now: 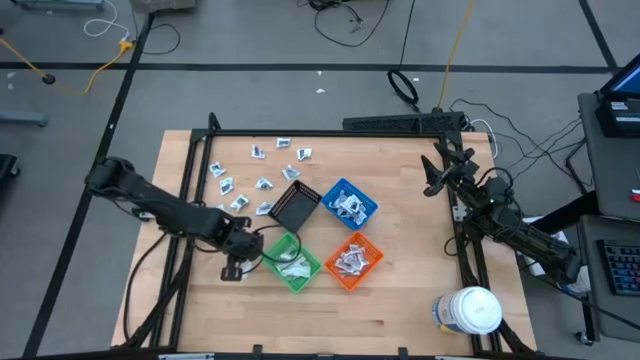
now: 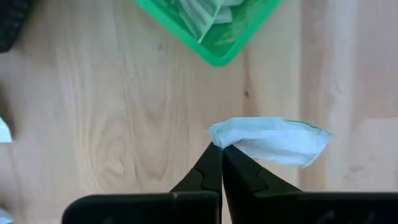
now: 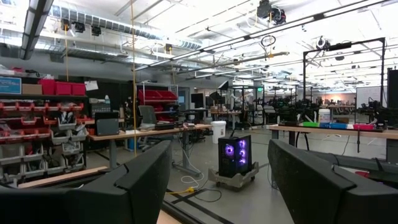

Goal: Pick & Place First Aid Supplies
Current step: Put the green bandage into the green bin

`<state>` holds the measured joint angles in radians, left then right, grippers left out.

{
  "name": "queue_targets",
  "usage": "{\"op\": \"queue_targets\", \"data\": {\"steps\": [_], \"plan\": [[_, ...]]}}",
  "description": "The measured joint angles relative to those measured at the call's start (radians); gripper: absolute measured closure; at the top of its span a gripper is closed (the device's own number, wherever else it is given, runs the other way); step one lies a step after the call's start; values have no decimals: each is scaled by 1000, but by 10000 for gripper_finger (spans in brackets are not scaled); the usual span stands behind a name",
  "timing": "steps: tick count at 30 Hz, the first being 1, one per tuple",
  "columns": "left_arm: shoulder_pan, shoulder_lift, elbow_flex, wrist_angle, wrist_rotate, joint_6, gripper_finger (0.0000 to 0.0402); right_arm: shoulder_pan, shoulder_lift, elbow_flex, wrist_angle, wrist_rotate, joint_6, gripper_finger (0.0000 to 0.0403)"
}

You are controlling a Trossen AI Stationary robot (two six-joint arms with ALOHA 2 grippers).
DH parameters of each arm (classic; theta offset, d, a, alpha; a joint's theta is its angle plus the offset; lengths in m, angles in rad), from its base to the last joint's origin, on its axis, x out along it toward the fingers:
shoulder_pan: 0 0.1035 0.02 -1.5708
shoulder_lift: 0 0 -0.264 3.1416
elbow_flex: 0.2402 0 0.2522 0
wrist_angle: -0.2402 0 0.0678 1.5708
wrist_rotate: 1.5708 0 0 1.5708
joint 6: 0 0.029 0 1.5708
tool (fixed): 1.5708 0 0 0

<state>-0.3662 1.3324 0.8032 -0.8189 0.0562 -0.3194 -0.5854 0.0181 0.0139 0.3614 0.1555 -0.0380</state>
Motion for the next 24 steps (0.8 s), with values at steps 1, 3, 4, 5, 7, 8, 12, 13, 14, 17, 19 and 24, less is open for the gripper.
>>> {"op": "queue_targets", "data": {"steps": [1,3,4,5,7,8,12,13,14,17,19,24], "plan": [[-5,-5,15,-21,0,-6,399,0,0,0,0,0,0,140],[-19,-15,44,-70,0,-18,399,0,0,0,0,0,0,140],[-25,-20,57,-91,-1,-25,399,0,0,0,0,0,0,140],[-30,-25,67,-109,0,-30,400,0,0,0,0,0,0,140],[-37,-26,80,-127,0,-36,400,0,0,0,0,0,0,140],[-43,-25,83,-130,0,-41,400,0,0,0,0,0,0,140],[-39,19,136,-130,-1,-68,400,0,0,0,0,0,0,140],[-28,44,157,-129,-1,-68,400,0,0,0,0,0,0,140],[-17,68,180,-130,-2,-68,400,0,0,0,0,0,0,140],[15,125,260,-141,-4,-82,401,0,0,0,0,0,0,140],[36,169,314,-172,-2,-98,401,0,0,0,0,0,0,140],[88,272,464,-238,-4,-112,401,0,0,0,0,0,0,140]]}}
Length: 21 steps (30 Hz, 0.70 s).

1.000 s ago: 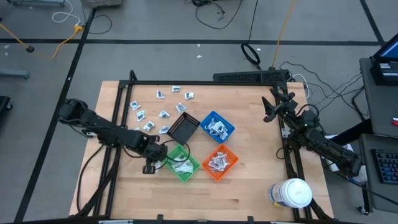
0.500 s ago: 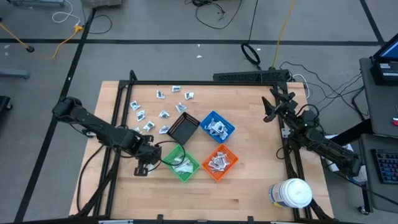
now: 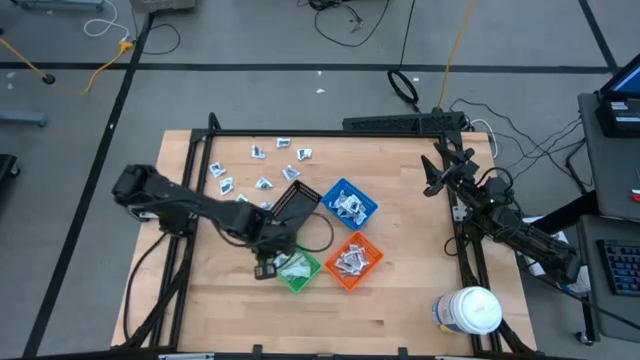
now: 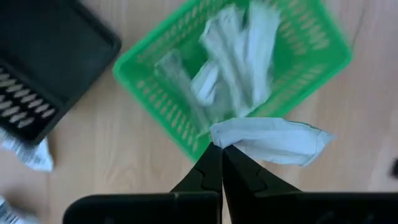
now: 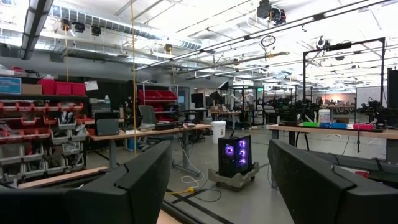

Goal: Pick & Place First Aid Supplies
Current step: Put the green bandage into the green bin

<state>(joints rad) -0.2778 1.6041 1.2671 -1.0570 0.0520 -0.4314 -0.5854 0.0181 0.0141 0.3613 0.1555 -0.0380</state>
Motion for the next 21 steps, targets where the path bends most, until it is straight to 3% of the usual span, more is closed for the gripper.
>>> {"op": "queue_targets", "data": {"steps": [8,21], "plan": [[44,119,183,-45,11,-10,401,0,0,0,0,0,0,140],[44,268,184,-34,-27,-130,401,0,0,0,0,0,0,140]]}}
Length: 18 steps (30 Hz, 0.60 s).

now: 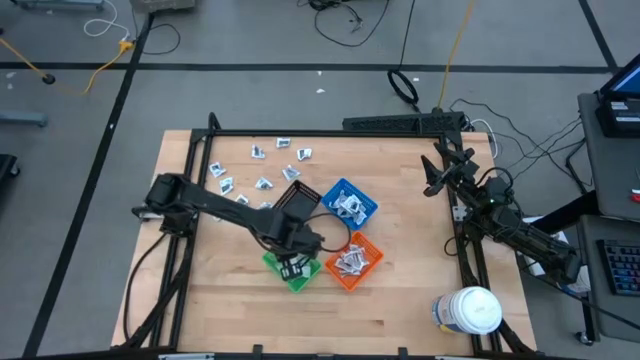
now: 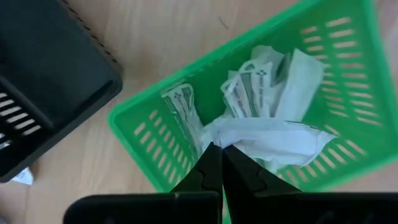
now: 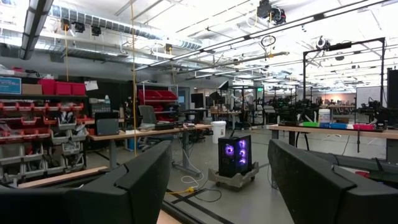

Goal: Pick & Place First Aid Supplies
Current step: Put the green bandage into the green bin, then put the black towelette pack into the black bin

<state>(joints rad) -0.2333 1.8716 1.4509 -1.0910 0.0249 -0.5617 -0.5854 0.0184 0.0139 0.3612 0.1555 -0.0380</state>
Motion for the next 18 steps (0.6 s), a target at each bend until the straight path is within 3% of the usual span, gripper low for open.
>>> {"op": "queue_targets", "data": {"steps": [7,18], "plan": [[4,19,-1,23,3,-55,377,0,0,0,0,0,0,140],[45,-13,-1,45,91,-76,215,0,0,0,0,0,0,140]]}}
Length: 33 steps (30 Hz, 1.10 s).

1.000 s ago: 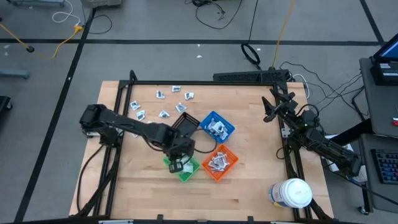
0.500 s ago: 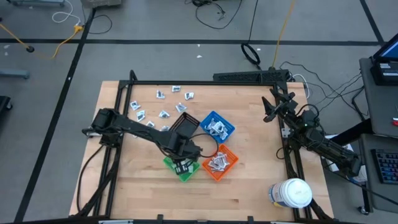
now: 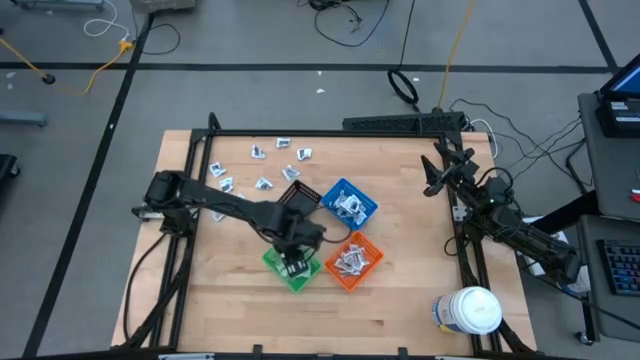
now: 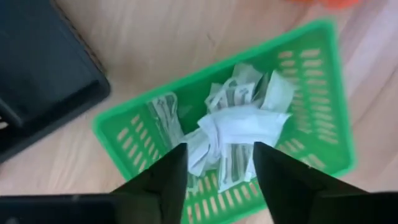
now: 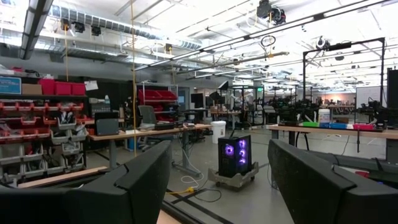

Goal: Pick & Place First Aid Supplies
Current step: Put the black towelette pack into the black bin

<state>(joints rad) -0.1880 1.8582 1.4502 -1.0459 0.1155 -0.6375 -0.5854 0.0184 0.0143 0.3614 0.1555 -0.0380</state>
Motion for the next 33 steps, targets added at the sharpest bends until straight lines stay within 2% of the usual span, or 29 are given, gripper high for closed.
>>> {"op": "queue_targets", "data": {"steps": [7,17,25,33], "plan": [[59,-74,0,-1,17,30,173,0,0,0,0,0,0,140],[157,-158,0,-12,20,143,172,0,0,0,0,0,0,140],[336,-160,0,-93,18,142,172,0,0,0,0,0,0,140],[529,-159,0,-165,14,207,172,0,0,0,0,0,0,140]]}}
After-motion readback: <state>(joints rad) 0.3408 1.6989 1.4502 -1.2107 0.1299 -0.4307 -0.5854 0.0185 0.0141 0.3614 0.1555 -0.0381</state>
